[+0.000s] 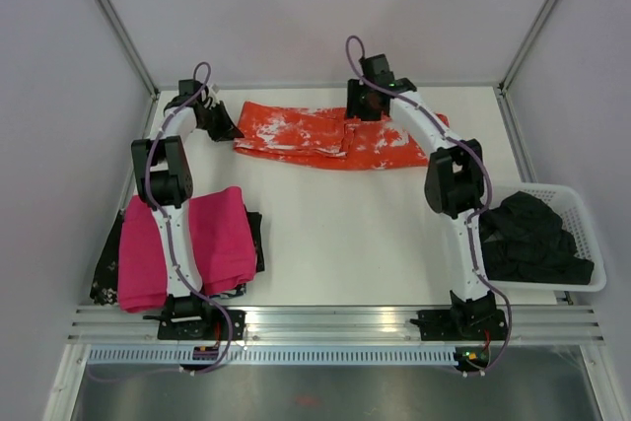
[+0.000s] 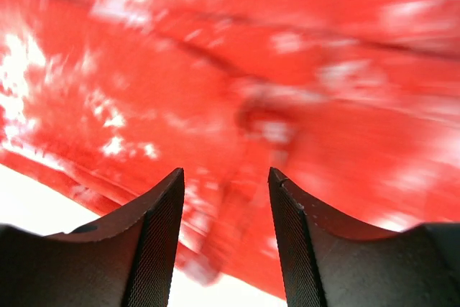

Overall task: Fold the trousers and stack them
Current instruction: Fold the trousers

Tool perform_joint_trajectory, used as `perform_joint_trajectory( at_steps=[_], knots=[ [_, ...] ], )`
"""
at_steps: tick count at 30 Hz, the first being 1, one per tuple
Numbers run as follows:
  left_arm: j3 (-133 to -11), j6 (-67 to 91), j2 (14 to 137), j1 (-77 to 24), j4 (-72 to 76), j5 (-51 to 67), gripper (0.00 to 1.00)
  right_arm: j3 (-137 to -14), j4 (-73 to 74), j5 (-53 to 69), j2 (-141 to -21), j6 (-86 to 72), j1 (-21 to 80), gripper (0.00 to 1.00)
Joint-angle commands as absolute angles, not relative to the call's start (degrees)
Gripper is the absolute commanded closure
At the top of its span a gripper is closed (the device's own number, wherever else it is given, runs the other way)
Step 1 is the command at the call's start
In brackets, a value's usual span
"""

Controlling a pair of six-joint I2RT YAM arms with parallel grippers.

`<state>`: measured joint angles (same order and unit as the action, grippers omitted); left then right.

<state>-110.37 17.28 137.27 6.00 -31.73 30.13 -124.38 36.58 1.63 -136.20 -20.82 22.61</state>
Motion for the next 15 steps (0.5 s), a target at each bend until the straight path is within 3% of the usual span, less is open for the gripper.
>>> perform_joint_trajectory(
  at_steps=[1,8,15],
  knots=[
    [-113.0,14.6,137.6,6.1,-31.5,25.3,0.98,-124.9,40.9,-2.0,-126.7,-23.2,15.1,0.42],
    [-121.0,12.0,129.2,12.6,-38.0,14.2,0.98,-112.9,41.8,-11.3,-117.6,-18.7,9.7,0.37],
    [-129.9,10.7,122.5,13.4,-41.5,8.4,0.98,-110.7,40.8,-9.8,-118.3,-21.7,8.4,0.37]
  ],
)
